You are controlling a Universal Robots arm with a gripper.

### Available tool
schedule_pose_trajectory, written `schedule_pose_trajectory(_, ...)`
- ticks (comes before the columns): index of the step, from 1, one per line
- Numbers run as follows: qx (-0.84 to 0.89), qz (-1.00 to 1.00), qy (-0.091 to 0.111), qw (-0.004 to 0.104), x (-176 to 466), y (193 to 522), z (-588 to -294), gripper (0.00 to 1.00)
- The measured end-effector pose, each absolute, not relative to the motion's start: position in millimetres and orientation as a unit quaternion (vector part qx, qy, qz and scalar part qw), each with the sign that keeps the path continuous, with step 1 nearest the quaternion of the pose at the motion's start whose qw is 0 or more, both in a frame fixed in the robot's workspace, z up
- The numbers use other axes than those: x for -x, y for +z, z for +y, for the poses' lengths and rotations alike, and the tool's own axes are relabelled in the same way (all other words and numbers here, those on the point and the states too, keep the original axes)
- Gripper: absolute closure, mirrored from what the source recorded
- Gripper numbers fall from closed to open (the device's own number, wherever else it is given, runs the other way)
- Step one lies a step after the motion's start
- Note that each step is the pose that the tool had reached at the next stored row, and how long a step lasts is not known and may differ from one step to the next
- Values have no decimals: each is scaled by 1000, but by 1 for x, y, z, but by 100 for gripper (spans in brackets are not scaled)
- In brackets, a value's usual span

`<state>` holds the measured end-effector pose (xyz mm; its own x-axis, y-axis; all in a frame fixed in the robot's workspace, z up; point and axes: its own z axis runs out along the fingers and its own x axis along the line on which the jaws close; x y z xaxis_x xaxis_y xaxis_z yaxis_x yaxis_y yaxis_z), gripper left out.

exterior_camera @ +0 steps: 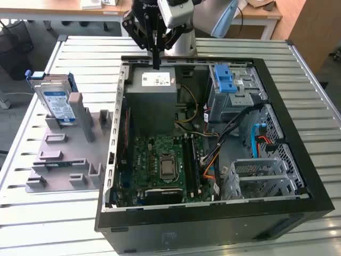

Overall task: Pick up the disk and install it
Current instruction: 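Reach for the disk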

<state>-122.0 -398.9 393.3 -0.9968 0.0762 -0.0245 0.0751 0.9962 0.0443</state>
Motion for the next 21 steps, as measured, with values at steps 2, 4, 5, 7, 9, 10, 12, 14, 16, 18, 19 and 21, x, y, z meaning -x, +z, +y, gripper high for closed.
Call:
schedule_pose_trajectory(2, -38, 999, 22, 13, 122, 393, -399, 90)
schedule_pose_trajectory(4, -38, 999, 22, 13, 122, 393, -399, 90)
schedule_pose_trajectory(5, -38, 999, 22, 13, 122, 393, -399, 90)
schedule_pose_trajectory(7, -38, 999, 22, 13, 122, 393, -399, 90)
schedule_pose_trajectory(9, -38, 999, 22, 13, 123, 393, -399, 90)
schedule_pose_trajectory(10, -38, 999, 22, 13, 123, 393, -399, 90)
schedule_pose_trajectory(12, -38, 999, 22, 13, 125, 393, -399, 90)
schedule_pose_trajectory(14, -38, 999, 22, 13, 127, 393, -398, 90)
schedule_pose_trajectory(16, -38, 999, 22, 13, 128, 393, -396, 90)
schedule_pose_trajectory(18, -38, 999, 22, 13, 130, 393, -395, 90)
schedule_pose_trajectory(19, -38, 999, 22, 13, 131, 393, -395, 90)
schedule_pose_trajectory(21, -38, 999, 22, 13, 134, 393, -394, 90)
